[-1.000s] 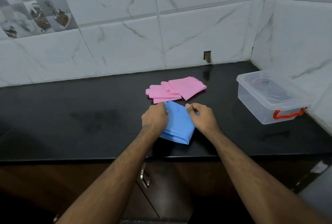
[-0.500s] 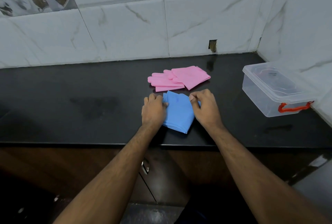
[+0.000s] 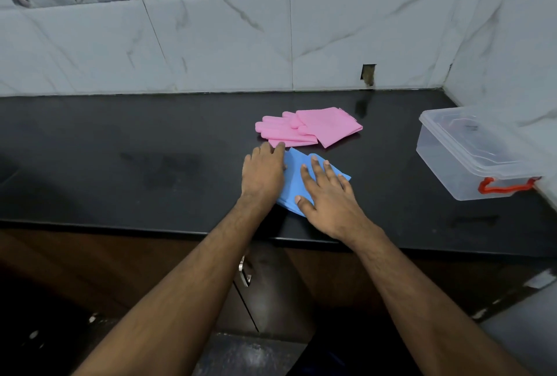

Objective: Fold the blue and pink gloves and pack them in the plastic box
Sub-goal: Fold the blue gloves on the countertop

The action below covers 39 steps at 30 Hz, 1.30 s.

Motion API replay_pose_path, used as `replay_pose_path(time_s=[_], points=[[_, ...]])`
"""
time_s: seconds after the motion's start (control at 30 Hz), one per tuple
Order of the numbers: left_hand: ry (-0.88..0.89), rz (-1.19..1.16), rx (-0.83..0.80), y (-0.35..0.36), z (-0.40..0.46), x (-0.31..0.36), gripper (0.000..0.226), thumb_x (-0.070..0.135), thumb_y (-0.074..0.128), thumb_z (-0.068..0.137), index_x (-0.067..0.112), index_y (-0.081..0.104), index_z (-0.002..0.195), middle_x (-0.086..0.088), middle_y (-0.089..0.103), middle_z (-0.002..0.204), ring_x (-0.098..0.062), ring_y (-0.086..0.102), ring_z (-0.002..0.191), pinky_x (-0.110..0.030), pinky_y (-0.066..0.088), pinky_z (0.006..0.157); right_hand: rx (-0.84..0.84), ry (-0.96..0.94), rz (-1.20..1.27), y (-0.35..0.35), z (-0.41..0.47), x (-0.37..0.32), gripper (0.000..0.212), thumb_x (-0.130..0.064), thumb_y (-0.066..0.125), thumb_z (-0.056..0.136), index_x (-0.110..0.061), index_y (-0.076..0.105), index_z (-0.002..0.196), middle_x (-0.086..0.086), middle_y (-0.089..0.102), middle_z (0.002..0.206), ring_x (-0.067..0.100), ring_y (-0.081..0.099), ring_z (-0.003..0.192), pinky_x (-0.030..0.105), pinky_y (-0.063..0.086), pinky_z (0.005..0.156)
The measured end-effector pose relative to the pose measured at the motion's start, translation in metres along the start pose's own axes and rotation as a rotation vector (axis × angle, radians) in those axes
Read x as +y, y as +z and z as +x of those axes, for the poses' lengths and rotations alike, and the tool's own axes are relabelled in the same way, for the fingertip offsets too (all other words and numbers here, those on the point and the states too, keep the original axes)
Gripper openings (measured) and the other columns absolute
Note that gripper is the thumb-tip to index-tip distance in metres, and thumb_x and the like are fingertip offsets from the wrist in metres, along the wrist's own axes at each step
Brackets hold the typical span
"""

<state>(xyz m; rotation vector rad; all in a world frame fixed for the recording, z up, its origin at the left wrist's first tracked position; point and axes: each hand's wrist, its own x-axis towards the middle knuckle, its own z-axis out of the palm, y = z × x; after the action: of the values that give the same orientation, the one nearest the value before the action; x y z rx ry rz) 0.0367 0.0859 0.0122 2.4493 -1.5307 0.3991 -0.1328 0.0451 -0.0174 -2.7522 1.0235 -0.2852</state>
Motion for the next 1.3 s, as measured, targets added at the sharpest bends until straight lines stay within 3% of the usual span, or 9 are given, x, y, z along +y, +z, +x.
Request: replay_pose_path(time_s=[0.13,0.2,0.33,0.43,0.63,0.8,0.97,1.17,1.3], points=[[0.229,-0.191,0.25,-0.014,-0.01,0.01,0.033,0.016,0.056,0.1,0.011,0.066,0.131,-0.007,0.068,0.121,-0.029,0.064,0.109,-0.039,0.048,0.089,-0.03,0.017,-0.002,0.001,0.003,-0.001,0.07,-0.053,0.029,0.103,-0.03,0.002,0.162,0.0,-0.01,0.17,0.023,-0.009,0.157,0.046,-0.002,0.124],[0.35,-0.468,0.147,-0.013,-0.02,0.019,0.043,0.027,0.048,0.104,0.01,0.058,0.143,-0.006,0.065,0.138,-0.022,0.06,0.124,-0.033,0.046,0.101,-0.045,0.01,0.024,0.0,0.006,-0.001,0.071,-0.051,0.031,0.101,-0.031,0.002,0.162,-0.001,-0.008,0.171,0.023,-0.008,0.157,0.046,-0.003,0.124],[0.226,-0.793,-0.202,-0.002,-0.038,0.021,0.063,0.046,0.023,0.11,0.014,0.019,0.164,-0.001,0.028,0.168,0.001,0.023,0.148,-0.016,0.018,0.121,-0.057,0.059,0.135,-0.002,0.004,-0.001,0.079,-0.048,0.036,0.099,-0.023,-0.004,0.163,-0.002,-0.013,0.17,0.015,-0.016,0.155,0.04,-0.008,0.124],[0.217,-0.716,-0.259,0.005,-0.037,0.021,0.058,0.04,0.021,0.112,0.011,0.023,0.163,-0.003,0.023,0.17,-0.011,0.018,0.157,-0.035,0.015,0.129,0.055,0.092,0.17,0.002,-0.004,-0.001,0.073,-0.044,0.028,0.103,-0.015,-0.003,0.162,0.001,-0.01,0.17,0.012,-0.014,0.155,0.035,-0.007,0.125],[0.238,-0.442,-0.301,0.008,-0.03,0.027,0.053,0.034,0.026,0.112,0.013,0.03,0.161,-0.002,0.023,0.17,-0.013,0.017,0.157,-0.034,0.012,0.129,0.211,0.291,0.367,-0.004,-0.011,0.002,0.065,-0.04,0.034,0.107,-0.01,0.015,0.161,0.006,0.007,0.17,0.019,0.003,0.157,0.039,0.012,0.126],[0.295,-0.23,-0.249,0.007,-0.03,0.029,0.057,0.041,0.026,0.111,0.016,0.028,0.162,-0.002,0.021,0.17,-0.016,0.018,0.157,-0.036,0.009,0.129,0.555,0.426,0.542,-0.005,-0.033,0.008,0.042,-0.029,0.056,0.102,-0.006,0.052,0.137,0.009,0.054,0.137,0.02,0.059,0.116,0.035,0.05,0.099],[0.279,-0.265,-0.251,0.011,-0.033,0.029,0.056,0.045,0.024,0.111,0.021,0.029,0.162,0.003,0.022,0.17,-0.013,0.016,0.158,-0.035,0.006,0.127,0.387,0.583,0.873,-0.011,-0.035,0.007,0.043,-0.028,0.064,0.098,-0.011,0.054,0.136,-0.008,0.072,0.087,0.006,0.073,0.073,0.024,0.059,0.071],[0.278,-0.361,-0.335,0.002,-0.023,0.018,0.055,0.045,0.025,0.111,0.023,0.03,0.161,0.005,0.024,0.169,-0.012,0.015,0.158,-0.038,0.007,0.129,0.13,0.717,1.229,-0.028,-0.013,0.003,0.027,-0.035,0.063,0.099,-0.009,0.068,0.093,0.004,0.069,0.081,0.009,0.065,0.059,0.024,0.05,0.045],[0.292,-0.344,-0.338,-0.005,-0.02,-0.001,0.053,0.043,0.027,0.111,0.023,0.032,0.161,0.005,0.027,0.168,-0.015,0.015,0.158,-0.039,0.005,0.128,-0.002,0.643,1.331,-0.029,0.004,-0.014,0.03,-0.04,0.067,0.095,-0.015,0.06,0.112,-0.001,0.066,0.097,0.01,0.062,0.077,0.025,0.057,0.06]])
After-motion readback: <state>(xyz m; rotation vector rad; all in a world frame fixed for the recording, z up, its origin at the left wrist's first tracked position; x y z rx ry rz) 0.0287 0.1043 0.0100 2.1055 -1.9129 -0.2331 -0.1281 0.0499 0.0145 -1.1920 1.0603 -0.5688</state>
